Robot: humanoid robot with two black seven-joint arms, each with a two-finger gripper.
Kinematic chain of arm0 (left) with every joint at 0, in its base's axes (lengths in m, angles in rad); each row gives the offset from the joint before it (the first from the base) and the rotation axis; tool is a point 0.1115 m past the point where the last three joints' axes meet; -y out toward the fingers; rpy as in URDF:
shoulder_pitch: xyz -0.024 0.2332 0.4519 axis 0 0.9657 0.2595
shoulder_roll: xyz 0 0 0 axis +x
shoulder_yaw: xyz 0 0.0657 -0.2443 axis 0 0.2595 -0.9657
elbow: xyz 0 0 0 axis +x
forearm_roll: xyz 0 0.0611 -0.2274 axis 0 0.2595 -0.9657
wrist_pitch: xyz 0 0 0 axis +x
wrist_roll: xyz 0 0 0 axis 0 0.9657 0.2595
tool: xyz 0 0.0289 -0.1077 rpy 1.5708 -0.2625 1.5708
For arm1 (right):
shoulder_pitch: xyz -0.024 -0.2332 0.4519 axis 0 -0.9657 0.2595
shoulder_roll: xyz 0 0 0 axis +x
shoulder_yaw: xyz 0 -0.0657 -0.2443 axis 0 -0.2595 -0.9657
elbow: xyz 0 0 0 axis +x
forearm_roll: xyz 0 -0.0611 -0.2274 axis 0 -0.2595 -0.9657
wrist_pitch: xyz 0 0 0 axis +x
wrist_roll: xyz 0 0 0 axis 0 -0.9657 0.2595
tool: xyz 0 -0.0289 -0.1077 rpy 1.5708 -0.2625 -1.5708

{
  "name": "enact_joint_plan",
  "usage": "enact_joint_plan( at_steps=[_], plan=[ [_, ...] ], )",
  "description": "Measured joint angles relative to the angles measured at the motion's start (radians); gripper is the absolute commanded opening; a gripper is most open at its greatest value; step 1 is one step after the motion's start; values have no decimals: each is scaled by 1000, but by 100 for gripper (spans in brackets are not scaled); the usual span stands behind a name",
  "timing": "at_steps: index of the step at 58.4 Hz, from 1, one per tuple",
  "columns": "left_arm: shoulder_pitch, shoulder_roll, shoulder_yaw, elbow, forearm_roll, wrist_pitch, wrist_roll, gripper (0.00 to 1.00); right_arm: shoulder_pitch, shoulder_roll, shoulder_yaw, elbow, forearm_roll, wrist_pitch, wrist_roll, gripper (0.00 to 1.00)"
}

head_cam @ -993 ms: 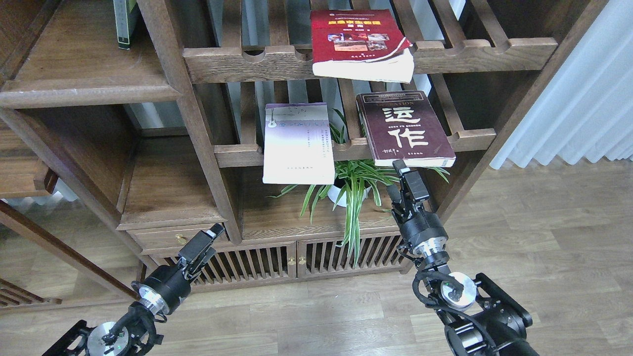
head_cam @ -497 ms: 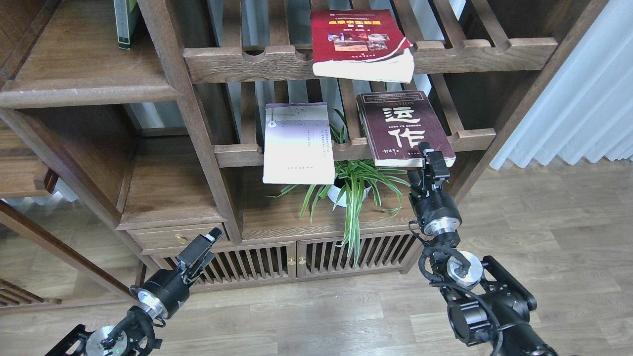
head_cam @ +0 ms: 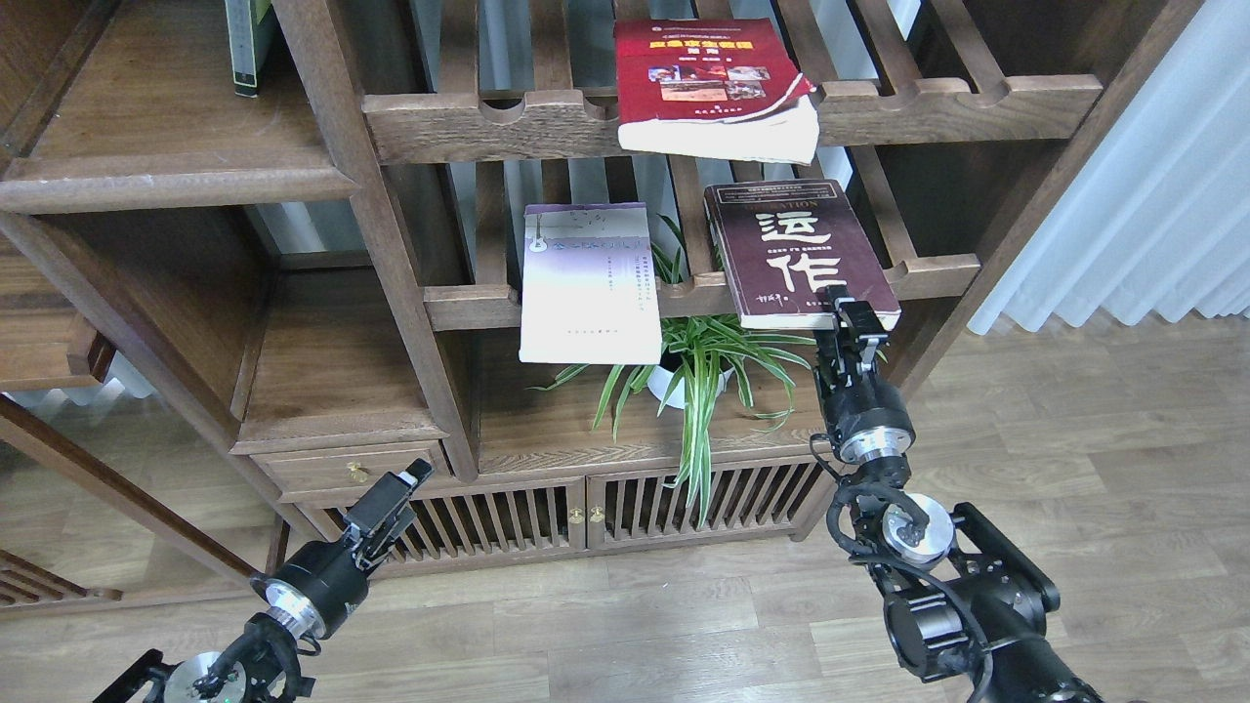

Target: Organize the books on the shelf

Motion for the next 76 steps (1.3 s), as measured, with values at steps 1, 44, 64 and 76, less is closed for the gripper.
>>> enact_joint_plan(
  at_steps=[1, 44, 64, 76],
  plan=[
    [0, 0, 0, 0, 0, 0, 0, 100, -1, 0, 0, 0, 0, 1, 0, 5],
    [3, -5, 20, 55, -34, 0, 6, 100, -329, -29, -5, 337, 0, 115, -16, 4],
    [11, -29, 51, 143, -36, 0, 4, 100, -640, -96, -33, 394, -6, 116, -159, 4],
    [3, -35, 189, 105, -216, 0, 4, 99, -722, -84, -76, 383, -16, 115, -297, 4]
  ],
)
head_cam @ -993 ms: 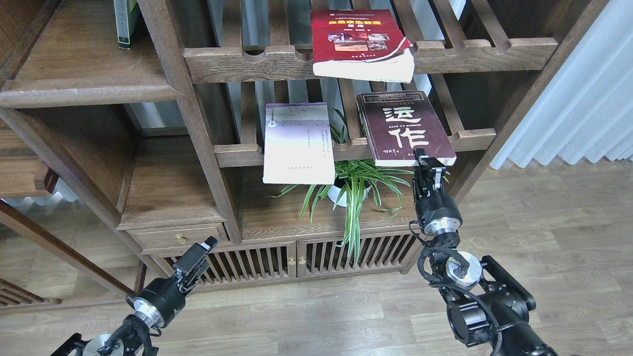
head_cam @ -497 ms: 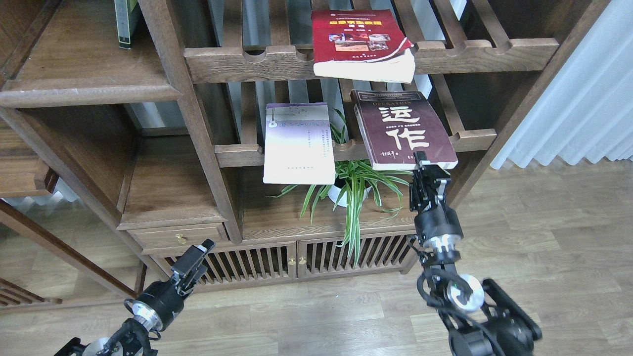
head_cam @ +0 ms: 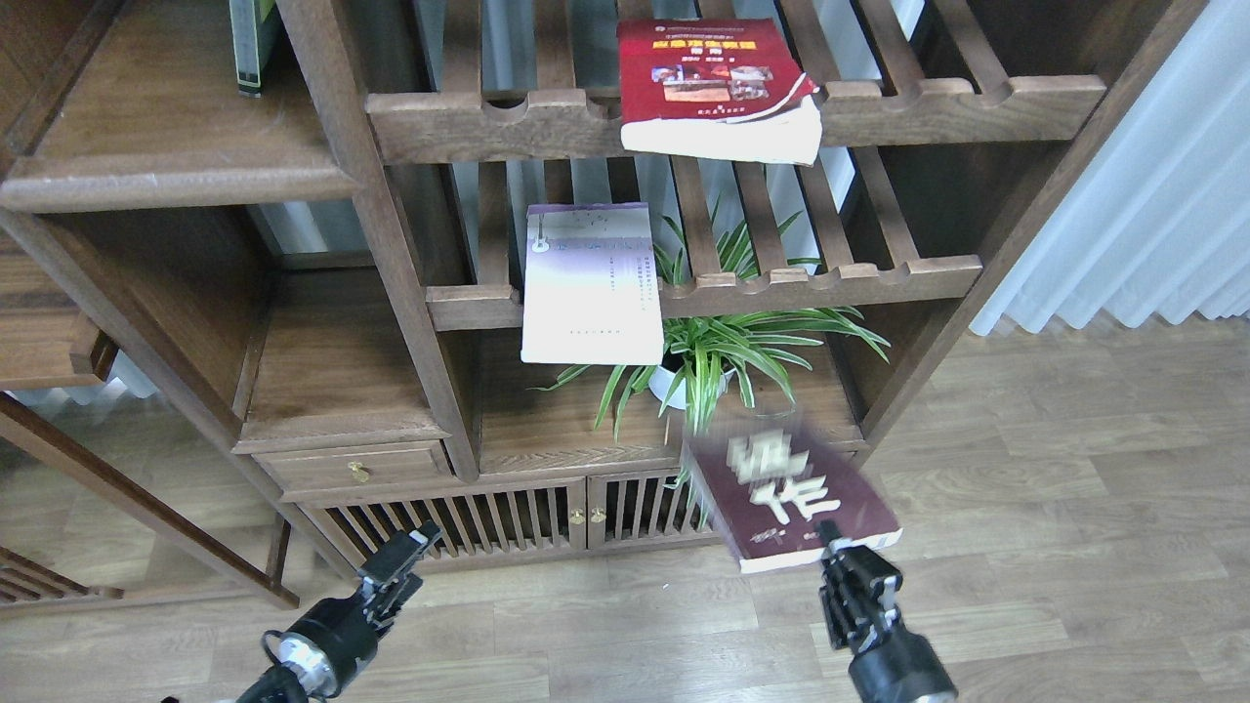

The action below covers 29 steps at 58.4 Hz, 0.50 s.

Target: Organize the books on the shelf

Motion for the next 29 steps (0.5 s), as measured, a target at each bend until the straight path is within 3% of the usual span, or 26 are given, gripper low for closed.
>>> enact_joint_plan(
  at_steps=[11, 18, 29],
  plan=[
    [-37, 105, 304, -98, -354, 0, 3, 100, -24, 34, -79, -15, -2, 0, -79, 4],
    [-52, 189, 434, -185, -503, 0, 4, 100, -26, 36, -106, -27, -2, 0, -87, 4],
    [-62, 226, 529, -235, -540, 0, 5, 100, -24, 39, -129, -28, 0, 0, -89, 4]
  ],
)
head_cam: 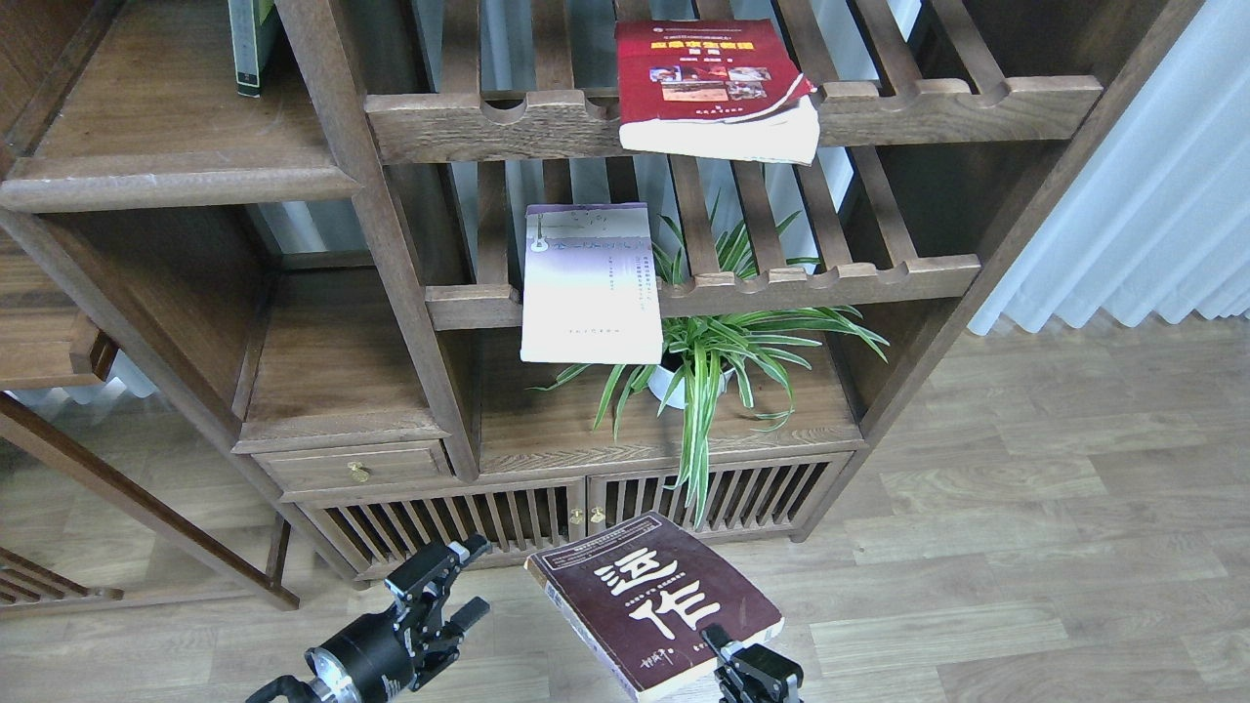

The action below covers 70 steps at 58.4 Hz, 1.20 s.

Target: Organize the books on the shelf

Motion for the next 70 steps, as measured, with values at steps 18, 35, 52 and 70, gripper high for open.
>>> enact_joint_plan(
  at_steps=[18, 35, 52, 70],
  plan=[
    [4, -44, 22, 40, -3, 0, -7, 99, 3, 1, -22, 0, 0, 0, 0, 4],
    [8, -92, 32, 77, -4, 0, -8, 89, 4, 2, -55, 0, 0, 0, 2, 4],
    [6, -104, 31, 77, -8, 0, -9, 66, 4, 3, -76, 2, -2, 0, 2, 5],
    [1, -109, 25, 77, -7, 0, 0, 45, 5, 2, -77, 2, -2, 0, 2, 5]
  ],
)
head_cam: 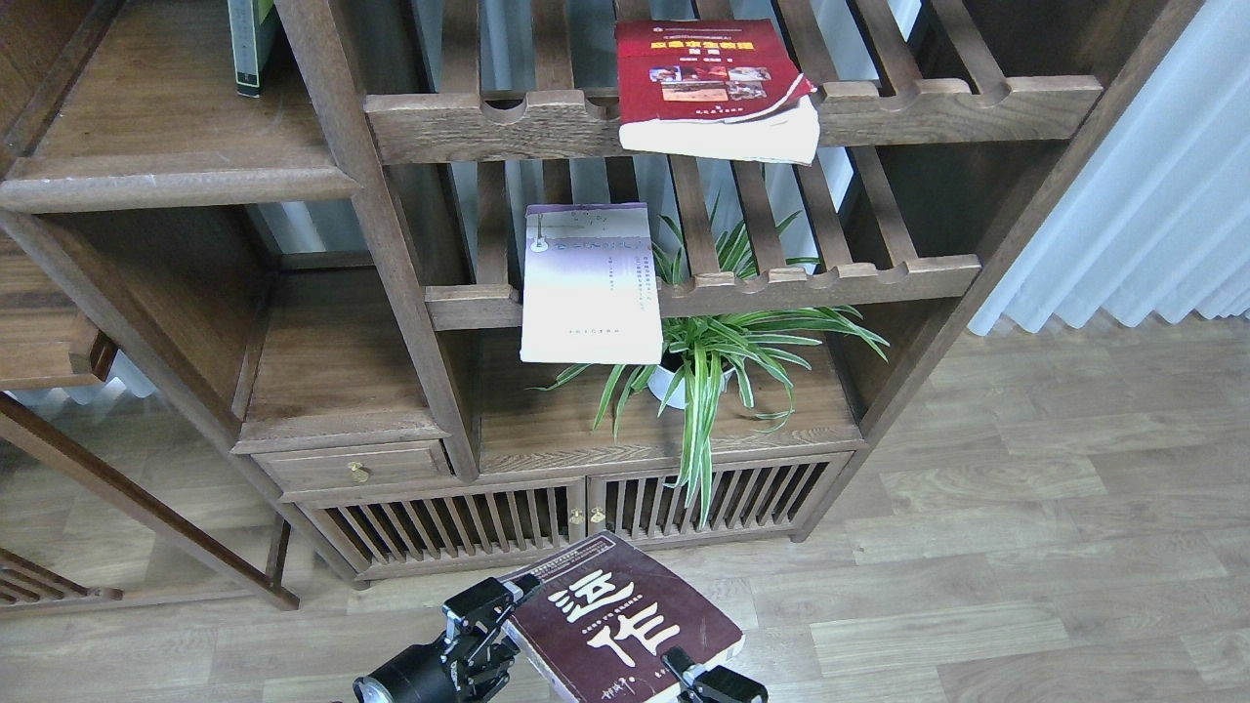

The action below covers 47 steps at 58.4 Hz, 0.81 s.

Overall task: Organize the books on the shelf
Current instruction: 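Grasp the dark red book with the left gripper from the right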

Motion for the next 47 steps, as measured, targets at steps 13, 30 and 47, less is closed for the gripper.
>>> enact_joint_plan(
  at_steps=[13, 30, 47],
  plan=[
    [-6, 4, 11, -7, 12, 0, 6, 33, 0, 1, 0, -1, -1, 0, 0, 5],
    [3, 16, -5, -10, 23, 0, 67, 4, 0, 1, -1, -2, -1, 0, -1, 5],
    [-4, 22, -31, -17, 29, 0, 88, 3, 5, 4, -2, -2, -1, 0, 2, 99]
  ],
)
